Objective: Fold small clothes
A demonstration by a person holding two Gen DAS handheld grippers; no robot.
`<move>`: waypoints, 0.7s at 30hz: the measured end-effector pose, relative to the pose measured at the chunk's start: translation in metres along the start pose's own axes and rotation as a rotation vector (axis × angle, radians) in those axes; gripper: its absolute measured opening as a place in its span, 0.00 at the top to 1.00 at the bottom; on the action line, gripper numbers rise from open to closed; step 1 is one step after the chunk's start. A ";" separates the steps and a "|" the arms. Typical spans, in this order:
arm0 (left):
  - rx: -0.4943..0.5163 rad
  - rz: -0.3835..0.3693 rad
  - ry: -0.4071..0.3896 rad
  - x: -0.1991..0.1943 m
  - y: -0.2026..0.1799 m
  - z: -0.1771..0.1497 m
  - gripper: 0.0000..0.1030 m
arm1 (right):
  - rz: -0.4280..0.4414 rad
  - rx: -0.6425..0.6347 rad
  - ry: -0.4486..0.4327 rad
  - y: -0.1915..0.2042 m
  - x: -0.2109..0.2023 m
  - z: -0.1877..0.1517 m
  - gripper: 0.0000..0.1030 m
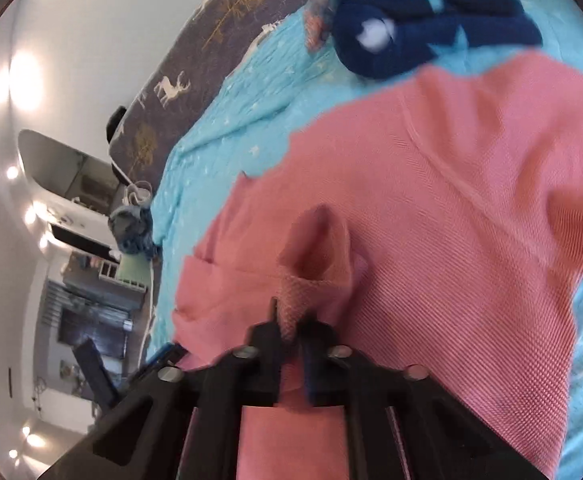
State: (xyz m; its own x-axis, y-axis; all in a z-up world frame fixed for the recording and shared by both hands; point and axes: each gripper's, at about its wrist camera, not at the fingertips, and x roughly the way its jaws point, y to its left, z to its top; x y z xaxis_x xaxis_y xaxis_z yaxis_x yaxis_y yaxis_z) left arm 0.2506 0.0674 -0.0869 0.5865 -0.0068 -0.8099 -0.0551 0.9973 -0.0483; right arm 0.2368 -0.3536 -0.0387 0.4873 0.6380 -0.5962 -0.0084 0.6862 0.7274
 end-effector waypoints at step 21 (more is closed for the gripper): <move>0.013 0.019 -0.091 -0.033 0.006 -0.027 0.31 | -0.399 -0.127 -0.202 0.006 -0.069 -0.022 0.70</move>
State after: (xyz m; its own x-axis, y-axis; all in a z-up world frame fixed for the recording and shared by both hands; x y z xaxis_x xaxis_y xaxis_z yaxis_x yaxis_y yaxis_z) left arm 0.2084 0.0715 -0.0762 0.6562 0.0177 -0.7544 -0.0561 0.9981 -0.0255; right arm 0.1839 -0.3861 0.0000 0.6341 0.2430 -0.7340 0.1138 0.9096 0.3995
